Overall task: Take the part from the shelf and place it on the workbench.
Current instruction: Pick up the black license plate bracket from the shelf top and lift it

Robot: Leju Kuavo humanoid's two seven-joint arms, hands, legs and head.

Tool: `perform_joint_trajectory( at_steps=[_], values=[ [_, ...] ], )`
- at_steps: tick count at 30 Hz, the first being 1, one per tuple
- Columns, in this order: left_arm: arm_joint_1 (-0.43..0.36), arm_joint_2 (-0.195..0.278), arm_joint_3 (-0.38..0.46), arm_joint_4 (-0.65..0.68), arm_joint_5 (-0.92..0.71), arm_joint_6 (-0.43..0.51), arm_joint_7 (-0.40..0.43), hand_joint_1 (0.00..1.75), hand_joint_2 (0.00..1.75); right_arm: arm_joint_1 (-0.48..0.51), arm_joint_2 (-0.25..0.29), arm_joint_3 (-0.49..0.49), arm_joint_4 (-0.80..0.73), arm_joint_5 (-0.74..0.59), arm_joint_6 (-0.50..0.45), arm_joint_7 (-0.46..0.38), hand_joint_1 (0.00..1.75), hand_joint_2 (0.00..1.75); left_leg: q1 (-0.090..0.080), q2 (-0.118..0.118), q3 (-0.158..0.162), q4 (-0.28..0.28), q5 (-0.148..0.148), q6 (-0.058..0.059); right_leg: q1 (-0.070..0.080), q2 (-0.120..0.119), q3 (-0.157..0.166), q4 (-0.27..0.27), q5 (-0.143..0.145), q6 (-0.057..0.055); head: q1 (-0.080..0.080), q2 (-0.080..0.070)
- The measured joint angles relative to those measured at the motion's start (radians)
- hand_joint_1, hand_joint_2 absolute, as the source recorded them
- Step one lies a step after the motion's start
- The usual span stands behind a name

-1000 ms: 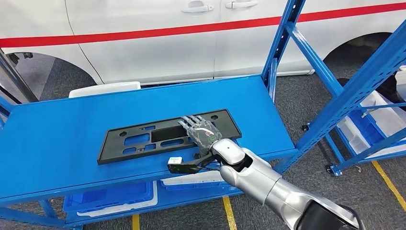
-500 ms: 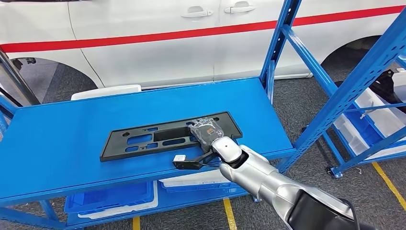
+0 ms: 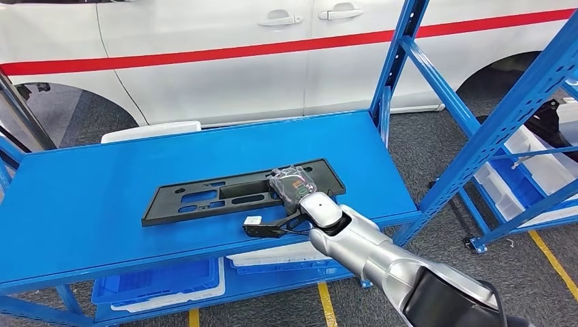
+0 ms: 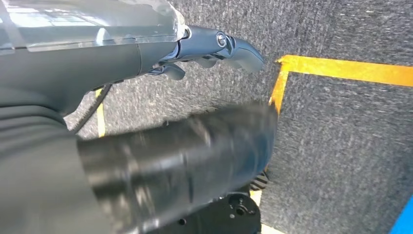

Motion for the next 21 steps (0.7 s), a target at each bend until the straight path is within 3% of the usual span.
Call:
perform_joint_trajectory(
  at_steps=[9, 14, 21],
  values=[
    [0.002, -0.008, 0.011, -0.013, 0.012, -0.017, -0.003, 0.0, 1.75, 0.01, 0.0, -0.018, -0.014, -0.034, -0.031, -0.024, 1.75, 1.75, 0.0, 0.0, 0.0, 0.0, 0.0, 0.0, 0.0, 0.0, -0.001, 0.0, 0.0, 0.0, 0.0, 0.0],
    [0.004, -0.017, 0.027, -0.022, 0.032, -0.021, -0.025, 0.0, 1.75, 0.051, -0.044, -0.13, -0.214, -0.158, -0.046, -0.053, 1.75, 1.75, -0.001, 0.001, -0.001, 0.001, 0.0, 0.0, 0.001, 0.001, -0.007, 0.0, 0.0, 0.0, 0.0, 0.0],
    [0.005, -0.021, 0.035, -0.023, 0.033, -0.02, -0.025, 0.0, 1.75, 0.079, -0.059, -0.155, -0.277, -0.164, -0.045, -0.056, 1.75, 1.75, -0.001, 0.001, -0.005, 0.001, 0.0, 0.0, 0.001, 0.001, -0.01, 0.0, 0.0, 0.0, 0.0, 0.0]
  ],
)
